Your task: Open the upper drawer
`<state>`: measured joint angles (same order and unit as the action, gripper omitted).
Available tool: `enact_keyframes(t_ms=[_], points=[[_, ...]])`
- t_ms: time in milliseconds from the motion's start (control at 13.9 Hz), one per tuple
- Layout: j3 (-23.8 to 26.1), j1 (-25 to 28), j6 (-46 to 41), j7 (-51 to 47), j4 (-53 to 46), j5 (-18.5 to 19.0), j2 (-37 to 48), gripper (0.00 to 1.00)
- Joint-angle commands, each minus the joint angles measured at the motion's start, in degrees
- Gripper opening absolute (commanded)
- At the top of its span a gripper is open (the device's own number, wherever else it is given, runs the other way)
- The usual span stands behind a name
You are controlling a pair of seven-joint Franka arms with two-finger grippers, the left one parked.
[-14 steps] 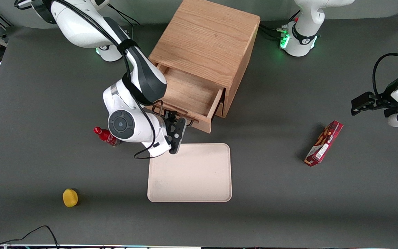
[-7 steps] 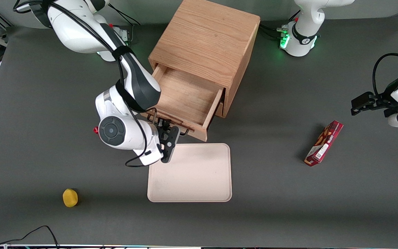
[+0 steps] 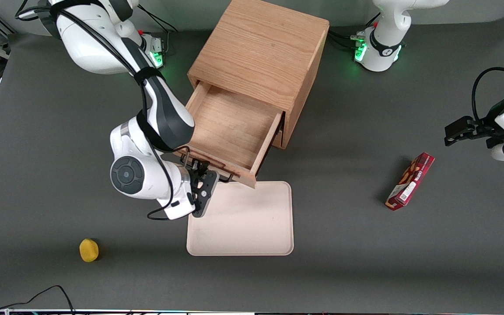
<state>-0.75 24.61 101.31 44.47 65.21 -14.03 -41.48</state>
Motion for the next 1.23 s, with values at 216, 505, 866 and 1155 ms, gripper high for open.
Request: enact_keyframes(t_ms=[216, 505, 866, 1155], points=[[-1.3, 0.4, -0.7, 1.2, -4.0, 1.0, -1.6, 1.0], [-1.2, 1.0, -2.9, 0.4, -4.5, 1.0, -0.4, 1.0], [-1.0, 1.0, -10.0, -0.8, -4.8, 1.0, 5.0, 1.0], [-1.7, -0.1, -15.6, -0.7, -4.8, 1.1, 10.4, 1.0]])
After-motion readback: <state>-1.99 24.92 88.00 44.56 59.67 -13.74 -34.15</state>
